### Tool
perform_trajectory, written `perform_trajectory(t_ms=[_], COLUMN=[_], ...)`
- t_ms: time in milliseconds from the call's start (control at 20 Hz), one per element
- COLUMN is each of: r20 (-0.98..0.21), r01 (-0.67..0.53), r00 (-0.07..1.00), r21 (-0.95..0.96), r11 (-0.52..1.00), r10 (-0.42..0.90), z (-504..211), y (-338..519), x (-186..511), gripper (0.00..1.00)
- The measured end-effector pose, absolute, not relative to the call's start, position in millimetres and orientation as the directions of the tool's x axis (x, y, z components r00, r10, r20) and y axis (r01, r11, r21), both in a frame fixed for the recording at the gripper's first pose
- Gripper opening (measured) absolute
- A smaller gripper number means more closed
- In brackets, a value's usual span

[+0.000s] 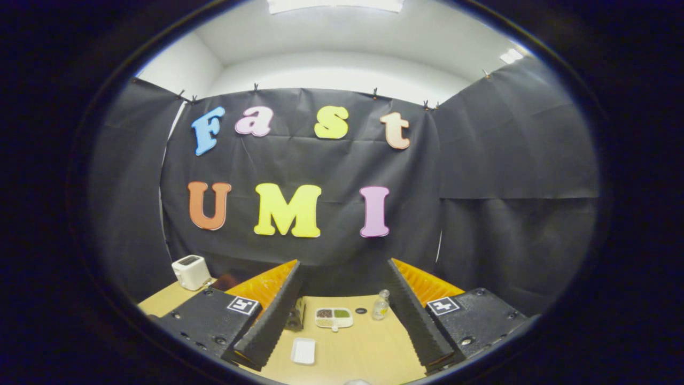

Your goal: Open the toaster oven, put the food inside, and close the toaster oven door.

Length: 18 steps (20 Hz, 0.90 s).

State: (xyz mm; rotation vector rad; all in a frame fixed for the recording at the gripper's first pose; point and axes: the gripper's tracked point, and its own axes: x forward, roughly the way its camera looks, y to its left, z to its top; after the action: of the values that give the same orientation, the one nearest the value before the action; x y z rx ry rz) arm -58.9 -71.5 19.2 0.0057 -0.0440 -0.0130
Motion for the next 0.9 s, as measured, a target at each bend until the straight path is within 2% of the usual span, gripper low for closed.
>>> perform_trajectory(t_ms=[900], r20=[-0.009], r01=[-0.048], r00=[0.999], r21=[0.022], r11=[0.999], r10=[0.048], z=[18], y=[-43], x=[-58], gripper=[0.99])
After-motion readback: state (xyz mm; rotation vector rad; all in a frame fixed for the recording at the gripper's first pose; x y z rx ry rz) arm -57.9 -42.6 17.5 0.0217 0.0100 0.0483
